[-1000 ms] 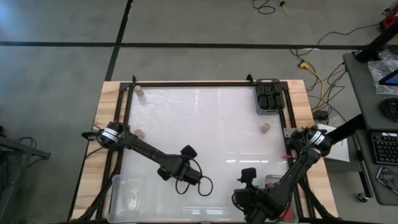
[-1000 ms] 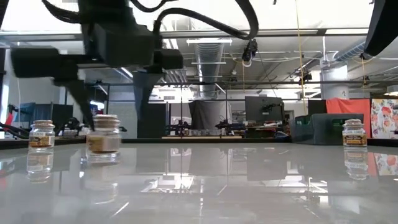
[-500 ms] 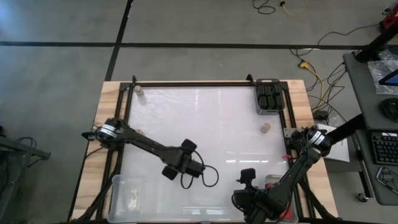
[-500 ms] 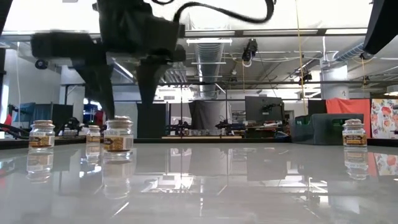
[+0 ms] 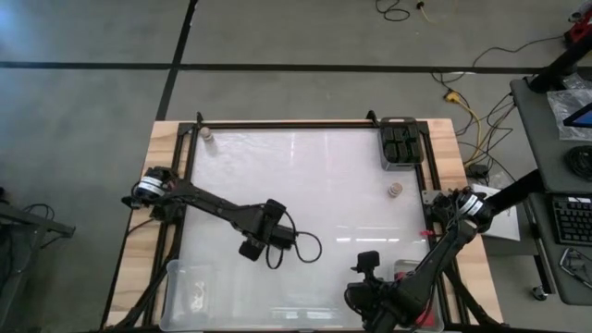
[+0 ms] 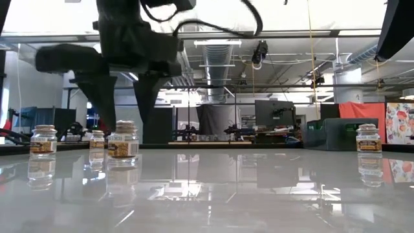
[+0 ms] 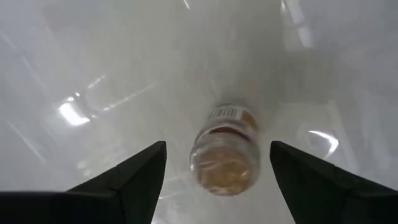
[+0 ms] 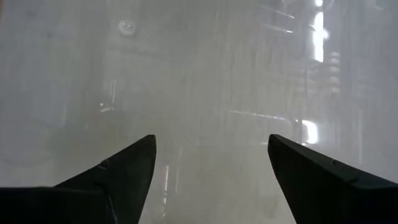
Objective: Sort spices by type
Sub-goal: Put the brown seasoning bottle into the transparent bin
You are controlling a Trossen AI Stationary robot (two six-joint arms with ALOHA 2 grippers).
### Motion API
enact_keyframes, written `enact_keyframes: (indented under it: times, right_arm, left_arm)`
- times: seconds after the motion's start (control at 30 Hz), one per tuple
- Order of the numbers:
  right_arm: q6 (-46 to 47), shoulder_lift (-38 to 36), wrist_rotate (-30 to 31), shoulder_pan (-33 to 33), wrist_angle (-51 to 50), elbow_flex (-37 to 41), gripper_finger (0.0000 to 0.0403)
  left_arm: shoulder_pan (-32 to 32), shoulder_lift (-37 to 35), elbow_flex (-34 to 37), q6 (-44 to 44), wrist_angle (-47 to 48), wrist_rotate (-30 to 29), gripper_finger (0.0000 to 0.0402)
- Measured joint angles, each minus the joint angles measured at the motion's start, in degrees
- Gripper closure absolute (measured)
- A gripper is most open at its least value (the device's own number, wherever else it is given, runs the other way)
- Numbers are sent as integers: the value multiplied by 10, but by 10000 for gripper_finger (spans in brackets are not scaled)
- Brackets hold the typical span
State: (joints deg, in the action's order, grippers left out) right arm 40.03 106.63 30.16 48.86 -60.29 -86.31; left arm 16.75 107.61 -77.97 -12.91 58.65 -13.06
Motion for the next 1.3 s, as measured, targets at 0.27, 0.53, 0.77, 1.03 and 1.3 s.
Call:
enact_keyframes:
  times: [0.27,0.53,0.77,1.03,1.3]
  right_arm:
    - [-1,0,0,0,13,12,106]
    - [0,0,0,0,28,22,120]
    - [-2,0,0,0,28,22,126]
    - [-6,0,0,-1,33,22,115]
    - [-6,0,0,-1,37,22,109]
  left_arm:
    - [-24,0,6,-2,0,41,116]
    - [-29,0,33,-10,-5,47,129]
    - [-31,1,49,-3,-46,49,145]
    - [-32,1,39,-3,-47,55,149]
    - [-32,1,39,-3,-46,64,166]
